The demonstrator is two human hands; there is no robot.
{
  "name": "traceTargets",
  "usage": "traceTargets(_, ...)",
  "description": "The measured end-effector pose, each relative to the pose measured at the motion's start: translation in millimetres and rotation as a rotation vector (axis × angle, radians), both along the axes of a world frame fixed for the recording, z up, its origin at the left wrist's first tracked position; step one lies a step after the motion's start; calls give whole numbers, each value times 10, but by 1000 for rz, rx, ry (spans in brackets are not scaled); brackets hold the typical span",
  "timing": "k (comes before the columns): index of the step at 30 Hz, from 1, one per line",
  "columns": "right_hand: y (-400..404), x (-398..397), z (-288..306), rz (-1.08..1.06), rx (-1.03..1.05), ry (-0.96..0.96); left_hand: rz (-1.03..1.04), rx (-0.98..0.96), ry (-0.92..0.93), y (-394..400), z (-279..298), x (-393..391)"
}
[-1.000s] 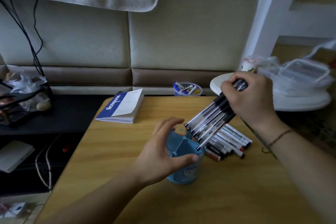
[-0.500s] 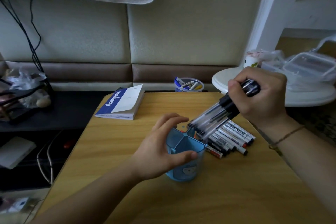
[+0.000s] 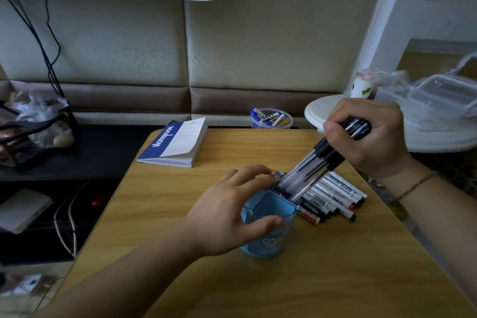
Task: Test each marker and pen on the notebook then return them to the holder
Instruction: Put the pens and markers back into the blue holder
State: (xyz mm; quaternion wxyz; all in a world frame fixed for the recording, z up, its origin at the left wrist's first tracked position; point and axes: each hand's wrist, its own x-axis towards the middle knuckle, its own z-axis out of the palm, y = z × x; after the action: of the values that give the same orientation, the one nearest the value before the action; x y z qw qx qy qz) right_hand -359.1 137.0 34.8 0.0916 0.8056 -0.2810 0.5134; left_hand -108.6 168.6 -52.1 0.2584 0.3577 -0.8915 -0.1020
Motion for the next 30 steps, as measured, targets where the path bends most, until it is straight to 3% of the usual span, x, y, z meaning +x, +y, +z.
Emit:
traceTargets(6, -41, 140, 83, 73, 6, 148, -13, -46, -62, -11, 10, 10)
traceTargets(11, -51, 310, 87, 77, 34, 317, -21, 36, 104, 3, -35, 27)
traceTargets(15, 19, 388, -5, 1, 254, 566, -13, 107, 245, 15, -76, 39)
traceTargets(17, 16, 336, -52, -3, 324, 462, 13, 111, 294, 26, -86, 43)
traceTargets(20, -63, 167, -131, -64, 505, 83, 129, 48, 316, 67, -98, 32)
traceTargets(21, -96, 101, -168, -141, 549, 34, 165, 24, 320, 88, -103, 35)
traceTargets(22, -122, 26, -211, -256, 595, 95, 191, 5, 321, 109, -114, 46)
traceTargets(24, -121, -107, -333, -509, 727, 440, 215, -8, 336, 148, -129, 83)
traceTargets(26, -54, -175, -484, -616, 822, 651, 233, -16, 399, 155, -139, 124)
traceTargets(30, 13, -151, -698, -642, 884, 588, 226, 32, 533, 74, -156, 148)
